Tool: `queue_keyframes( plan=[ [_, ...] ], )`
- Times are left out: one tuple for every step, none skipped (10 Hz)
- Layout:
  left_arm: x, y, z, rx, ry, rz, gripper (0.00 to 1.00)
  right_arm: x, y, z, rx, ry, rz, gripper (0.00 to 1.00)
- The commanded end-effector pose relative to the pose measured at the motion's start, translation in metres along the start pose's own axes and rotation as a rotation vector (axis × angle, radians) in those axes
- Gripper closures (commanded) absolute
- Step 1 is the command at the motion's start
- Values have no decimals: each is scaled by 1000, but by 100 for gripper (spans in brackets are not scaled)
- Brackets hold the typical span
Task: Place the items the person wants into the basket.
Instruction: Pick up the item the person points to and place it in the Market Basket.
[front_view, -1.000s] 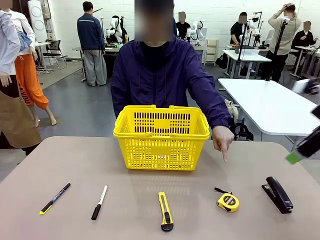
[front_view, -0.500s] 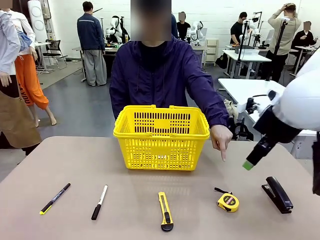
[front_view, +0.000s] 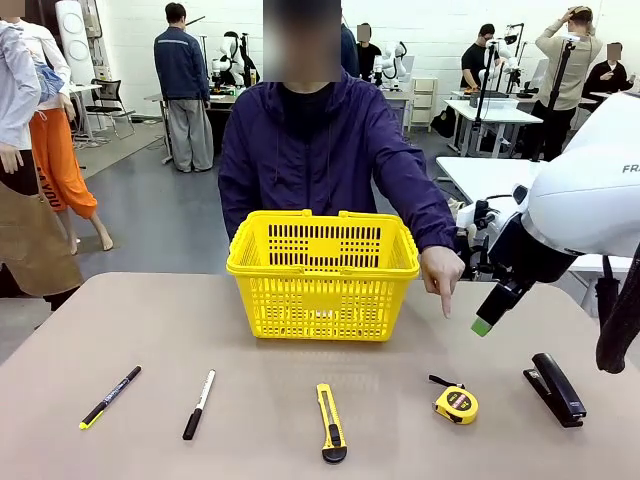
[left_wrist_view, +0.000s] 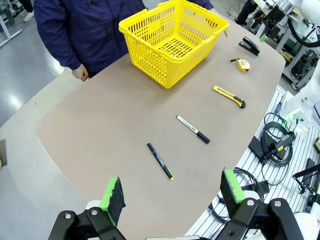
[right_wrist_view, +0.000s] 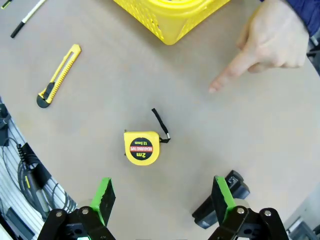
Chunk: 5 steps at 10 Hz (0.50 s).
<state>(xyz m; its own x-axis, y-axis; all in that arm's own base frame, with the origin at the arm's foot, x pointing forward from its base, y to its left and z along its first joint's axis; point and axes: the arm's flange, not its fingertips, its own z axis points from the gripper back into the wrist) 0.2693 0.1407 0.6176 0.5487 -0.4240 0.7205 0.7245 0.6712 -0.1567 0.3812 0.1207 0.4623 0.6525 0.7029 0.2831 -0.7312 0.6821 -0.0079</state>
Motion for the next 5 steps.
queue_keyframes(
  plan=[
    [-1,0,1,-9,-7,-13,0,-2,6,-1,-11,-3,13,0],
    [-1,0,1,-9,-7,-13,0,-2,6,-1,-11,-3,13,0],
    [-1,0,1,-9,-7,-13,0,-2,6,-1,-11,-3,13,0],
    [-1,0,1,-9,-7,-13,0,2,3,1,0,-3,9,0],
    [-1,0,1,-9,-7,-13,0,2,2,-21,-19,78,57,0]
  ],
)
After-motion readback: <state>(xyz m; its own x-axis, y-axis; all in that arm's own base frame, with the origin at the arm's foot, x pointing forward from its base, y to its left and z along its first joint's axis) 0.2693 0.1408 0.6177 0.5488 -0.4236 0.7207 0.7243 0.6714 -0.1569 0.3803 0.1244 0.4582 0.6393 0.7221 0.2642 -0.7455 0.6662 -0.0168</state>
